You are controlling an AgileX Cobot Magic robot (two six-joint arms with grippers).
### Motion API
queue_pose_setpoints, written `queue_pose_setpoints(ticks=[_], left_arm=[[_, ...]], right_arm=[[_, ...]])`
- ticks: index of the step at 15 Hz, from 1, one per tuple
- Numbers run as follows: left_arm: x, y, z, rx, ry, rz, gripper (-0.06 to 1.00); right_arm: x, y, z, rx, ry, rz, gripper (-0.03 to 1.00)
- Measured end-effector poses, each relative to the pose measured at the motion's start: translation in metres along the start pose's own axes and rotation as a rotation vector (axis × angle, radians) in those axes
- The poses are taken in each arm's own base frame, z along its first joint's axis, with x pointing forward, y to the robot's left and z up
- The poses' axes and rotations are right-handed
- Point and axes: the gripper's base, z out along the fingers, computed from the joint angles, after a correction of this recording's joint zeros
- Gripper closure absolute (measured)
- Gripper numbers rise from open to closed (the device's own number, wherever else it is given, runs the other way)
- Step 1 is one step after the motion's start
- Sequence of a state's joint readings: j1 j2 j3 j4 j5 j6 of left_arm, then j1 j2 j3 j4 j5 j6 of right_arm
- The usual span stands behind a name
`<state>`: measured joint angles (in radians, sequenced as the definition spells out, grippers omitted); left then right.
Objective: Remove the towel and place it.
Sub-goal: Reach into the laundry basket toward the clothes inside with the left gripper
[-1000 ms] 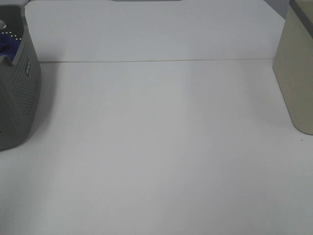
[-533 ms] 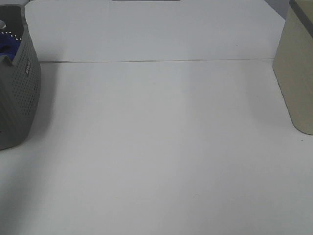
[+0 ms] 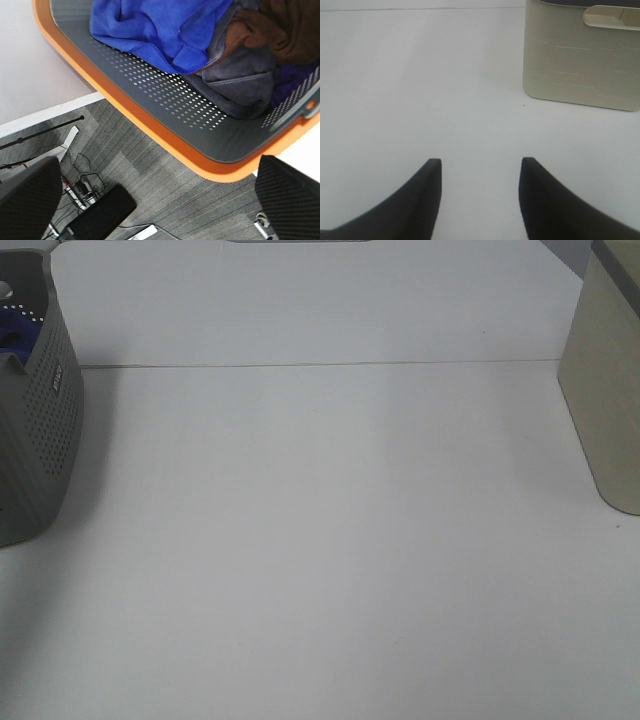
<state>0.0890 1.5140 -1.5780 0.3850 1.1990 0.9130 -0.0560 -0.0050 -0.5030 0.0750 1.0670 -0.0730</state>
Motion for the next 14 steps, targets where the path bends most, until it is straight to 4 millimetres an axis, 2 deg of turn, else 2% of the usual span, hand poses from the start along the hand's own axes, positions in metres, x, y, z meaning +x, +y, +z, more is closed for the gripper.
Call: queue_pose_setpoints(ticks=[1, 4, 5, 6, 8, 11, 14], left_arm=[[-0.003, 0.003, 0.01, -0.001, 0.004, 0.022, -0.04], [-0.023, 0.012, 0.066, -0.02, 0.004, 0.158, -0.04], [-0.03, 0.011, 0.084, -0.007, 0.008, 0.211, -0.04], [-0.043, 0.004, 0.122, 0.036, 0.014, 0.277, -0.04], [-0.053, -0.004, 0.156, 0.067, 0.019, 0.318, -0.04], [-0.061, -0.019, 0.196, 0.128, 0.037, 0.358, -0.04], [-0.065, -0.029, 0.216, 0.166, 0.047, 0.375, -0.04]], right_arm=[[0.0, 0.0, 0.0, 0.0, 0.0, 0.0, 0.48], [0.0, 0.0, 0.0, 0.0, 0.0, 0.0, 0.48], [0.0, 0.0, 0.0, 0.0, 0.0, 0.0, 0.48], [0.0, 0.0, 0.0, 0.0, 0.0, 0.0, 0.48], [0.0, 0.0, 0.0, 0.0, 0.0, 0.0, 0.48], [0.0, 0.0, 0.0, 0.0, 0.0, 0.0, 0.48], [0.0, 0.0, 0.0, 0.0, 0.0, 0.0, 0.48]])
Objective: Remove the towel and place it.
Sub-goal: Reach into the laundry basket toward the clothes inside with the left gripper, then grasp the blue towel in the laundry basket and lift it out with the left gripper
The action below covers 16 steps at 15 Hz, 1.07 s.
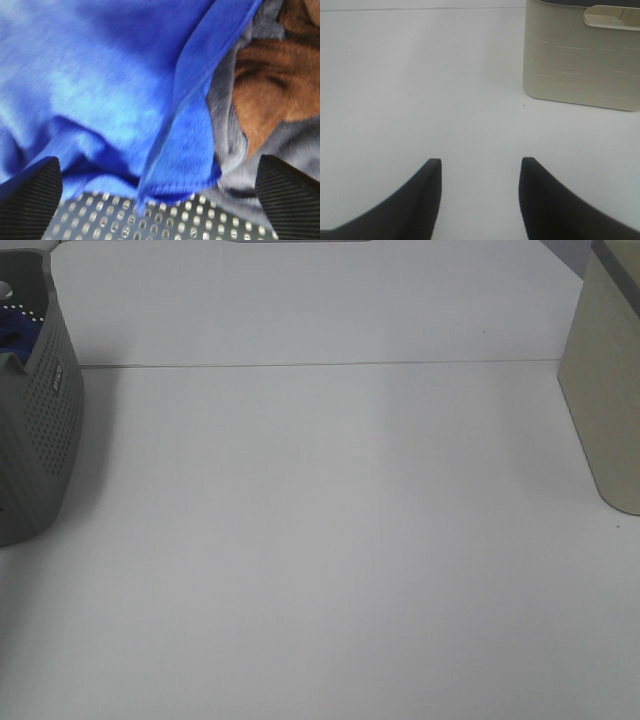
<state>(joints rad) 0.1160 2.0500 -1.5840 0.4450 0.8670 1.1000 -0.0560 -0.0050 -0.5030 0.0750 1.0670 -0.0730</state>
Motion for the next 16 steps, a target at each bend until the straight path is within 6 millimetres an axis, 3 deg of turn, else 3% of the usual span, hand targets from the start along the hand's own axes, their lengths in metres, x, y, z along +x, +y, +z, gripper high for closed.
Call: queue_pose_setpoints(ticks=[5, 7, 8, 12, 13, 16], left_arm=[[-0.01, -0.004, 0.027, 0.024, -0.012, 0.018, -0.03], [-0.012, -0.006, 0.029, 0.037, -0.026, 0.003, 0.03], [-0.013, -0.006, 0.029, 0.039, -0.031, -0.002, 0.09], [-0.012, -0.007, 0.029, 0.053, -0.026, -0.008, 0.79], [-0.012, -0.007, 0.029, 0.055, -0.025, -0.025, 0.9], [-0.012, -0.007, 0.029, 0.055, -0.024, -0.069, 0.94]], right_arm=[[0.0, 0.0, 0.0, 0.0, 0.0, 0.0, 0.48], [0.0, 0.0, 0.0, 0.0, 0.0, 0.0, 0.48], [0.0, 0.0, 0.0, 0.0, 0.0, 0.0, 0.48], [0.0, 0.0, 0.0, 0.0, 0.0, 0.0, 0.48], [0.0, 0.0, 0.0, 0.0, 0.0, 0.0, 0.48], [0.0, 0.0, 0.0, 0.0, 0.0, 0.0, 0.48]])
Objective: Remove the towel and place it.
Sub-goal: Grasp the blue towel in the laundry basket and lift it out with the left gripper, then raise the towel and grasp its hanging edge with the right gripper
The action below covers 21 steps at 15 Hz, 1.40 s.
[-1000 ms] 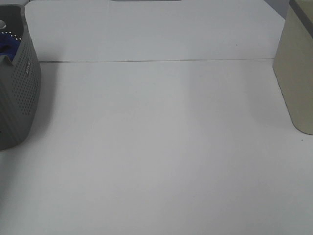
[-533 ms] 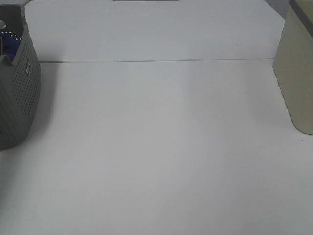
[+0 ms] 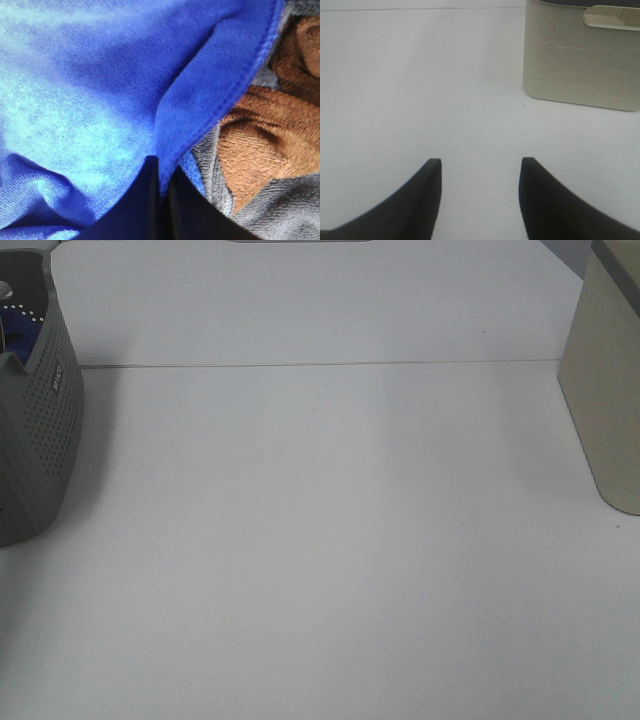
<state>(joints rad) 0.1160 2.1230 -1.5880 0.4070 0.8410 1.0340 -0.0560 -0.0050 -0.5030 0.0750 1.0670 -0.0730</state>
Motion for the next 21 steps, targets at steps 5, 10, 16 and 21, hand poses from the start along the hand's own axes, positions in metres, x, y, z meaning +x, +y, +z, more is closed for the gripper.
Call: queue_pose_setpoints(ticks=[5, 10, 16, 21], left_arm=[[0.001, 0.001, -0.003, -0.005, -0.002, -0.006, 0.94], [0.015, 0.014, -0.09, -0.144, -0.119, -0.247, 0.94], [0.032, 0.01, -0.217, -0.449, -0.341, -0.321, 0.94], [0.046, -0.01, -0.314, -0.787, -0.528, -0.297, 0.94]], right_arm=[[0.0, 0.0, 0.0, 0.0, 0.0, 0.0, 0.48], [0.0, 0.0, 0.0, 0.0, 0.0, 0.0, 0.48], [0.0, 0.0, 0.0, 0.0, 0.0, 0.0, 0.48], [0.0, 0.0, 0.0, -0.001, 0.0, 0.0, 0.48]])
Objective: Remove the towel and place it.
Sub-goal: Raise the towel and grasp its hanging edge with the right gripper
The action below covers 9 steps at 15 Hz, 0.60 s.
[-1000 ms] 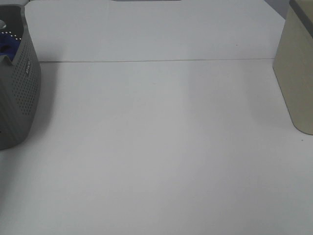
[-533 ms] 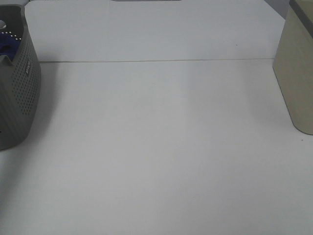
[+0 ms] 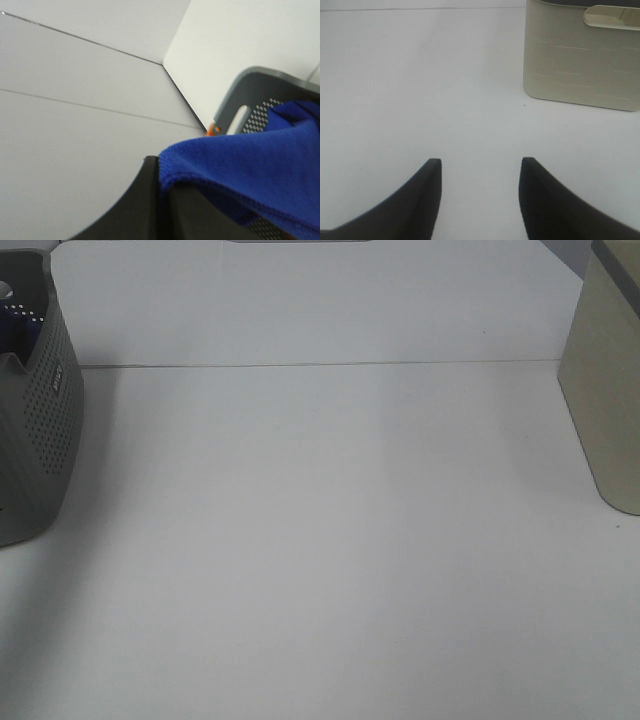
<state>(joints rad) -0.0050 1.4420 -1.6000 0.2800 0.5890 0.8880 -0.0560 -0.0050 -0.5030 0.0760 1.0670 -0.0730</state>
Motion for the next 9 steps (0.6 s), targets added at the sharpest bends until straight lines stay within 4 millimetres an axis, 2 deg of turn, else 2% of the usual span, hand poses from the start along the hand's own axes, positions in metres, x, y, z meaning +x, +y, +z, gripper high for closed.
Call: queue_pose_setpoints(ticks=[1, 2, 6, 9], left_arm=[[-0.011, 0.005, -0.014, -0.052, -0.063, 0.018, 0.94], [-0.017, 0.007, -0.019, -0.077, -0.098, 0.024, 0.94], [-0.063, 0.014, -0.054, -0.159, -0.307, 0.045, 0.94], [-0.105, 0.001, -0.079, -0.139, -0.483, 0.062, 0.94]], right_arm=[[0.0, 0.0, 0.0, 0.0, 0.0, 0.0, 0.48], [0.0, 0.0, 0.0, 0.0, 0.0, 0.0, 0.48], [0.0, 0.0, 0.0, -0.001, 0.0, 0.0, 0.48], [0.0, 0.002, 0.0, -0.021, -0.004, 0.006, 0.48]])
